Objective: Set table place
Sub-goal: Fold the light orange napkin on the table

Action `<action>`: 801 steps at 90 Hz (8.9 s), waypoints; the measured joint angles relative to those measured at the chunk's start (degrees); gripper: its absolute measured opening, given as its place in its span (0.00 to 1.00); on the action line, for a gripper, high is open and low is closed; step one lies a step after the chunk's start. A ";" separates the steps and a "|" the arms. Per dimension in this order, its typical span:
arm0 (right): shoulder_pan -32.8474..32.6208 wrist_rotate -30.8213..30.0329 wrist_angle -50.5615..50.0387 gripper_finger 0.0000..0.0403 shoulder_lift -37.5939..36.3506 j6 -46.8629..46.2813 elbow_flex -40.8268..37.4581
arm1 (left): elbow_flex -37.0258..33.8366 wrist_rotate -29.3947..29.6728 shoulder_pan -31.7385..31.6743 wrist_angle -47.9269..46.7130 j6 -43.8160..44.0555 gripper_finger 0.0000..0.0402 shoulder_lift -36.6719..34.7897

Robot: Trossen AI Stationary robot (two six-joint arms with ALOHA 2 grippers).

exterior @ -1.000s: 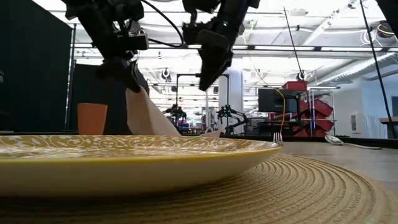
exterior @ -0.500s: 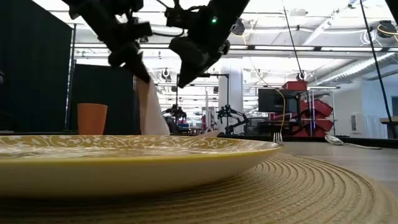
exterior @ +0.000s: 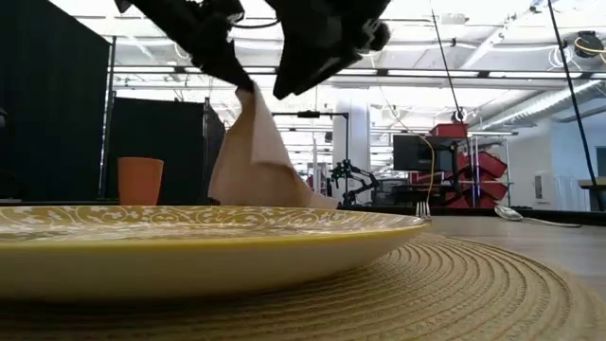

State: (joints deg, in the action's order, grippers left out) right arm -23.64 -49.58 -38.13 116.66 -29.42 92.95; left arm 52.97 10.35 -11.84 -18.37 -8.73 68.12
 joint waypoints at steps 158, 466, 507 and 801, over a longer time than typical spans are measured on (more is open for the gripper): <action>-1.68 -17.60 -4.75 0.40 11.38 -1.37 0.07 | 11.41 -4.54 2.93 -8.75 6.86 0.00 -0.44; 41.71 56.35 -0.63 0.40 10.20 30.56 -0.02 | -4.74 3.19 -1.64 -38.86 4.83 0.00 5.16; 41.44 58.23 -6.73 0.40 1.83 34.48 2.08 | -4.69 1.45 -1.53 -36.52 3.80 0.00 5.16; 17.95 33.02 22.78 0.01 15.26 29.10 2.21 | -4.76 0.33 -1.37 -34.58 -8.15 0.00 5.18</action>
State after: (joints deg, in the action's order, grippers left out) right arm -5.69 -16.56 -15.35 131.92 -0.32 95.15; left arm 48.21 10.68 -13.21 -52.95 -16.88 73.30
